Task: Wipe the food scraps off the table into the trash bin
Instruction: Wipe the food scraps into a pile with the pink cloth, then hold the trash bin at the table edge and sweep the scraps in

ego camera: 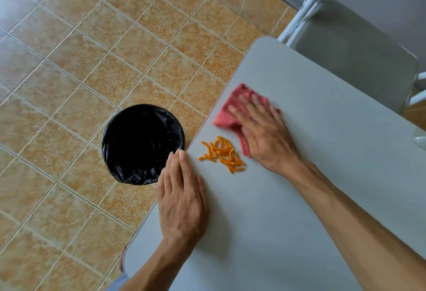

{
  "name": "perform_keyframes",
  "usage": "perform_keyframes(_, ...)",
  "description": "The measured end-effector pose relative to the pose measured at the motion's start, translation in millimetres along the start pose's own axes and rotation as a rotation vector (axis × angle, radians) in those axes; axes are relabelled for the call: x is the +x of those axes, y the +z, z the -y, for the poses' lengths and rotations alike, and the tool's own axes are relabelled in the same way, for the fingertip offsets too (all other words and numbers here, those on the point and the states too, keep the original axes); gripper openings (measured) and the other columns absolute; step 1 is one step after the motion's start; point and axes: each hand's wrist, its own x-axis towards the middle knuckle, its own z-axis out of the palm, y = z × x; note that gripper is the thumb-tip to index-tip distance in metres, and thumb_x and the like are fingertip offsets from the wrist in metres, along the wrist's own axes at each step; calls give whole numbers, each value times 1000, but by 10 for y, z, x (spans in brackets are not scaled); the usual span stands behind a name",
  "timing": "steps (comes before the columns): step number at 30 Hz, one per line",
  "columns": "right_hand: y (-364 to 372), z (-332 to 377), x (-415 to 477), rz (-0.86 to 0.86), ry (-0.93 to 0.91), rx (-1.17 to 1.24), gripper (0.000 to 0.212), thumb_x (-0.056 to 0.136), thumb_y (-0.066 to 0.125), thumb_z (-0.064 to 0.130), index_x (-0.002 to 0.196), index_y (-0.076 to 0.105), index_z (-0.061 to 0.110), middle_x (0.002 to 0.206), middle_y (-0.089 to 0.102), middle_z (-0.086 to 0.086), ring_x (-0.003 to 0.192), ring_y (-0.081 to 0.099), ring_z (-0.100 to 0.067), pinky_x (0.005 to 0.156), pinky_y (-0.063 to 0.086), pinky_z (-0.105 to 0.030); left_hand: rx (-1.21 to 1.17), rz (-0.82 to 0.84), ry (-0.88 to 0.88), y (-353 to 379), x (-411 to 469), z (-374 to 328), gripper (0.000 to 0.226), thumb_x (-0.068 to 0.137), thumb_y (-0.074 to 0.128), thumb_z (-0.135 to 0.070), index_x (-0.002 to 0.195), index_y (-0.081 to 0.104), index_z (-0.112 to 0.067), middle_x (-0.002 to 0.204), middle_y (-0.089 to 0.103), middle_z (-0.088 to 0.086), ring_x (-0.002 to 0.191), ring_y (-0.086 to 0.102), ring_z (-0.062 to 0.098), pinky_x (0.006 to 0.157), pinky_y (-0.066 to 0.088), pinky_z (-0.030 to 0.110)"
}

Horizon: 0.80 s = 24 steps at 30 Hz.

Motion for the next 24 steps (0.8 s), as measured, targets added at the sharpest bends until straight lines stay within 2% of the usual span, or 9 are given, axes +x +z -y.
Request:
perform_keyframes(6,94,37,-565,-161,554,-2,53,103,33,28,154,39,18,164,30,-12,153,24,-31,125,17,-50,-16,19,-1,-10,-7,22,62,99,31,-31,153,17,-3,158,25,14,149,20,28,120,17,40)
perform_keyframes(12,310,803,-1071,-269,1029,-38,56,101,32,29,154,38,12,163,31,-17,150,28,-37,119,27,-57,-85,52,20,-57,3,46,62,98,35,-27,152,19,-1,156,30,17,147,25,30,119,21,41)
perform_keyframes(16,390,1267,-1111,-214,1101,-33,57,99,36,27,153,39,10,162,31,-19,148,31,-40,112,31,-62,-160,98,83,-151,30,125,62,97,39,-23,151,19,0,153,32,20,143,30,33,116,24,43)
perform_keyframes(19,258,1427,-1043,-182,1222,48,63,91,40,30,152,43,13,164,30,-15,151,27,-35,113,25,-63,-177,208,165,-312,76,316,63,97,34,-26,153,15,-5,156,27,13,145,26,30,117,22,49)
perform_keyframes(21,86,1604,-924,-318,1276,134,63,84,44,30,142,55,10,160,37,-18,149,32,-36,116,25,-59,-174,253,196,-467,169,553,62,97,27,-34,153,17,-9,157,27,11,147,24,28,118,19,50)
perform_keyframes(23,-58,1894,-764,-525,1137,155,52,85,48,26,130,63,6,148,51,-21,141,44,-36,114,33,-55,-159,280,213,-615,312,869,65,96,22,-39,154,17,-10,159,26,9,149,21,26,119,16,48)
perform_keyframes(24,-87,2084,-663,-571,1046,203,46,87,49,23,127,64,5,143,55,-20,138,48,-34,114,36,-52,-144,292,217,-670,398,1049,65,97,22,-40,154,17,-10,160,24,9,149,19,26,120,15,47)
